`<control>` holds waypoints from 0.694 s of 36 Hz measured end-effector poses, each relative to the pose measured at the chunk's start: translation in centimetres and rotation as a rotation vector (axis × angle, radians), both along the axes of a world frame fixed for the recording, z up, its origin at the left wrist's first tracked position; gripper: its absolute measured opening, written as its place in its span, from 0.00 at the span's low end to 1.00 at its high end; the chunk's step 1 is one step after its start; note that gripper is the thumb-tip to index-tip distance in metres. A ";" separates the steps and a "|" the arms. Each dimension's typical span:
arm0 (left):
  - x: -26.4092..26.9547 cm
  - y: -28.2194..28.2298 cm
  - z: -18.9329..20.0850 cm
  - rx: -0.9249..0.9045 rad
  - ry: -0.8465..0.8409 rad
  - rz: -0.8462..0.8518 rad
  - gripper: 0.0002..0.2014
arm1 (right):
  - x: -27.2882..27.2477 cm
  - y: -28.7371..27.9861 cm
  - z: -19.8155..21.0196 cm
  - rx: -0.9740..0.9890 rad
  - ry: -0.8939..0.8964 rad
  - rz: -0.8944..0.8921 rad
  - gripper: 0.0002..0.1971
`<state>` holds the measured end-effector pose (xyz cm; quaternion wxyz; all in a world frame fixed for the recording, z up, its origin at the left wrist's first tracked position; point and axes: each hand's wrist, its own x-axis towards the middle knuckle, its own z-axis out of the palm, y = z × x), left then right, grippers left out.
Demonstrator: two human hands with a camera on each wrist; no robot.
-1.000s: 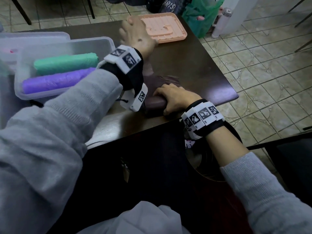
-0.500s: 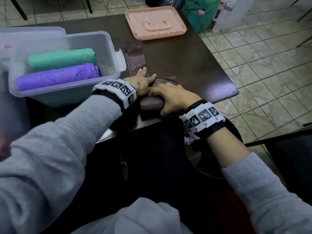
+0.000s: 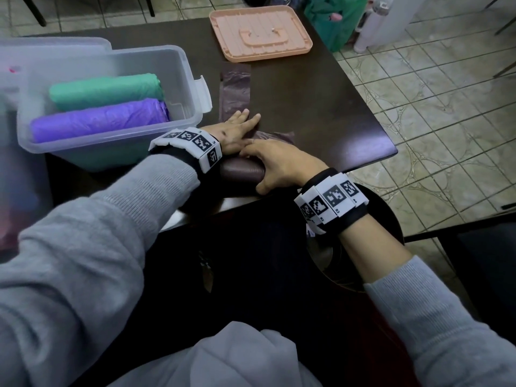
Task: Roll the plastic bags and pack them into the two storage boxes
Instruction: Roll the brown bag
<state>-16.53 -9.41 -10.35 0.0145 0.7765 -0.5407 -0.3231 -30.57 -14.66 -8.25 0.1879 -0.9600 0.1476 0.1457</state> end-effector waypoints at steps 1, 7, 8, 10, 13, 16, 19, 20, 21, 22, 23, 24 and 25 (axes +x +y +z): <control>0.0 0.0 0.2 -0.008 0.016 0.008 0.31 | -0.1 0.1 -0.1 0.009 -0.015 -0.006 0.36; -0.1 -0.1 0.7 -0.019 0.025 0.050 0.33 | -0.5 0.0 -0.7 0.056 -0.069 -0.054 0.31; -0.1 -0.1 0.7 -0.021 0.026 0.054 0.33 | -0.5 -0.2 -0.6 0.073 -0.063 -0.066 0.31; -0.1 0.0 0.6 -0.028 0.028 0.062 0.33 | -0.5 -0.5 -0.5 0.113 -0.060 -0.089 0.31; 0.0 0.0 0.5 -0.046 0.046 0.093 0.34 | -0.6 -1.0 -0.4 0.146 -0.060 -0.104 0.31; 0.2 0.1 0.6 -0.096 0.047 0.152 0.34 | -0.3 -1.5 0.0 0.141 -0.013 -0.087 0.32; 0.1 0.1 0.5 -0.139 0.075 0.185 0.34 | 0.1 -1.9 0.6 0.159 0.026 -0.077 0.31; 0.0 0.0 0.4 -0.145 0.085 0.191 0.33 | 0.2 -2.0 0.7 0.165 0.027 -0.088 0.30; -0.2 0.0 0.4 -0.149 0.091 0.197 0.33 | 0.3 -2.2 0.7 0.178 0.022 -0.108 0.28; -0.5 0.0 0.5 -0.156 0.095 0.206 0.32 | 0.3 -2.3 0.8 0.192 0.016 -0.127 0.26; -0.7 0.0 0.6 -0.171 0.094 0.219 0.30 | 0.3 -2.4 0.8 0.202 0.012 -0.142 0.26; -1.0 0.0 0.8 -0.191 0.089 0.233 0.29 | 0.3 -2.5 0.9 0.207 0.015 -0.153 0.25; -1.2 0.1 1.0 -0.216 0.081 0.247 0.27 | 0.3 -2.5 1.0 0.209 0.021 -0.159 0.24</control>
